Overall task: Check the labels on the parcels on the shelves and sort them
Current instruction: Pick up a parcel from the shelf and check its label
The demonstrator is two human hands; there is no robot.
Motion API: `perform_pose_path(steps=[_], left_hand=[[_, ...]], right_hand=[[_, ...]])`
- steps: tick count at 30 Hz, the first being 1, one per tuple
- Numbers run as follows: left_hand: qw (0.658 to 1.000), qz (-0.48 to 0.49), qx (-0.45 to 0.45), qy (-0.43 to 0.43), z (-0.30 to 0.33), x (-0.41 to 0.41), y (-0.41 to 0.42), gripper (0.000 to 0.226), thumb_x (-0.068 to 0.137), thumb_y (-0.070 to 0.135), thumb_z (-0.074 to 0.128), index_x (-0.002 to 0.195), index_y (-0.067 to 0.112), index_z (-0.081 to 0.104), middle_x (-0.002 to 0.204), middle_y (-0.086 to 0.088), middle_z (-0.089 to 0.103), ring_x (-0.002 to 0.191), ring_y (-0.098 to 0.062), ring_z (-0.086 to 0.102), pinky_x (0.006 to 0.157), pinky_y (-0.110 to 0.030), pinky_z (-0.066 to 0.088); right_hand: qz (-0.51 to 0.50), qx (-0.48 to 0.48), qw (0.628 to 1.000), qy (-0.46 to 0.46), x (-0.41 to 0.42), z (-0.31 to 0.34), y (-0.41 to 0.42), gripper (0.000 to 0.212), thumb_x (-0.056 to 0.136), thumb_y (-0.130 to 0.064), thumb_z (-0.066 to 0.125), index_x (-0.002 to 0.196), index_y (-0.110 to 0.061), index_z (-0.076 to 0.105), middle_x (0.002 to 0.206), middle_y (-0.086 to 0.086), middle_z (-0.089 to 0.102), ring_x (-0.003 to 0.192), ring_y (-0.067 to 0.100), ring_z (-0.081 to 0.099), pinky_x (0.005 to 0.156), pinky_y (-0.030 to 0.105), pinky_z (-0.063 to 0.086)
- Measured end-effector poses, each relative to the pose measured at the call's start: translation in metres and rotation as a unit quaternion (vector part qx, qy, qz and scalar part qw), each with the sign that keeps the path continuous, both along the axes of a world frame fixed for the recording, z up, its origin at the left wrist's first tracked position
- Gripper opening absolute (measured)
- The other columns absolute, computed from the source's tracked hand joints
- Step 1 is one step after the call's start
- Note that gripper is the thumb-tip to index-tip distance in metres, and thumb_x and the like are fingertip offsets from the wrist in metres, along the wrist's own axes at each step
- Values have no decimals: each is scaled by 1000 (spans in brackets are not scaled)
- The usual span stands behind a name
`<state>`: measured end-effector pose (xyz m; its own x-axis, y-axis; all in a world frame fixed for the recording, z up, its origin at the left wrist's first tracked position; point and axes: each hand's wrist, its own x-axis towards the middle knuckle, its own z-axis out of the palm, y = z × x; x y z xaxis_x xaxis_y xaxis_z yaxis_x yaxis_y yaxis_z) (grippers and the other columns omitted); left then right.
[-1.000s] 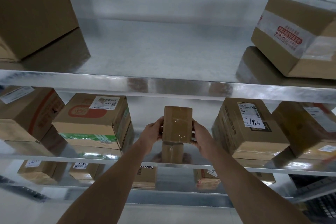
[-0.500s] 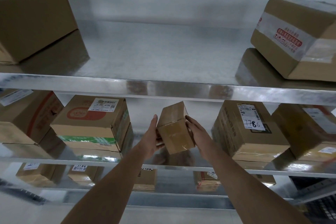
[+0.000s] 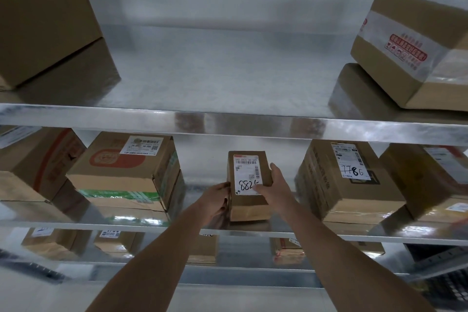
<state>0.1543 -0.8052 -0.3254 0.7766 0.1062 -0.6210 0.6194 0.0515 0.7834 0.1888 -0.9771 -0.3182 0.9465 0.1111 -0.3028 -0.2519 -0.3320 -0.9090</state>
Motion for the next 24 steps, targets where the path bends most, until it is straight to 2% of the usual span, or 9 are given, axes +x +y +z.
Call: perform_pose_path(steps=[1,3,5,8,11,15,19,21,24], left_hand=[[1000,13,-6,10,1,1,-3,29,108,20,46,127,12,66,107,-3,73,91,-17,64,79,-29,50],[999,30,-25,30,-1,5,-6,38,106,41,49,111,11,70,108,-4,76,99,-21,67,97,-37,52],[999,22,-18,33,-3,11,-7,48,102,53,49,110,11,71,105,-4,76,101,-24,69,101,-41,52],[998,-34,53,26,1,14,-6,46,103,47,53,124,8,65,108,-3,73,92,-21,68,88,-38,56],[993,-69,94,4,0,17,-4,43,101,39,59,135,12,59,124,-10,69,97,-25,65,88,-41,55],[992,-67,102,22,-7,22,0,48,93,48,69,129,16,63,112,-7,71,105,-32,69,98,-52,56],[991,-54,115,37,-10,25,0,58,84,52,77,123,11,66,120,-13,73,106,-35,70,95,-54,57],[991,-51,118,38,-12,26,0,61,82,53,79,123,9,66,121,-13,72,106,-36,70,94,-53,58],[990,-52,123,39,-14,28,-1,60,82,53,78,120,9,66,119,-13,73,105,-35,71,91,-52,59]], right_hand=[[3,-10,1000,-1,2,-4,1,53,87,2,72,126,-22,45,118,-6,65,117,21,64,84,29,59],[4,-31,1000,-2,3,-10,2,47,86,1,71,121,-18,47,118,-3,66,113,22,65,77,25,58],[-1,-46,999,5,4,-15,3,42,87,-1,72,118,-16,48,118,-1,66,106,20,65,73,22,56],[1,-54,998,21,6,-20,4,39,89,-8,72,122,-14,53,122,3,68,102,20,66,71,20,54],[20,-55,998,35,9,-19,4,32,96,-20,66,126,-11,62,122,5,71,96,17,67,69,17,52],[-2,-53,994,97,12,-18,1,32,99,-32,63,122,-8,65,101,2,70,75,9,66,58,16,50],[-13,-38,988,149,17,-22,-2,36,95,-35,69,118,-7,66,104,6,75,88,21,72,80,34,61],[-9,-42,987,152,19,-24,-3,34,94,-36,69,114,-8,66,102,6,74,91,23,72,89,38,60],[-4,-35,987,158,19,-23,-4,35,95,-36,69,116,-9,66,100,4,73,82,17,70,75,28,59]])
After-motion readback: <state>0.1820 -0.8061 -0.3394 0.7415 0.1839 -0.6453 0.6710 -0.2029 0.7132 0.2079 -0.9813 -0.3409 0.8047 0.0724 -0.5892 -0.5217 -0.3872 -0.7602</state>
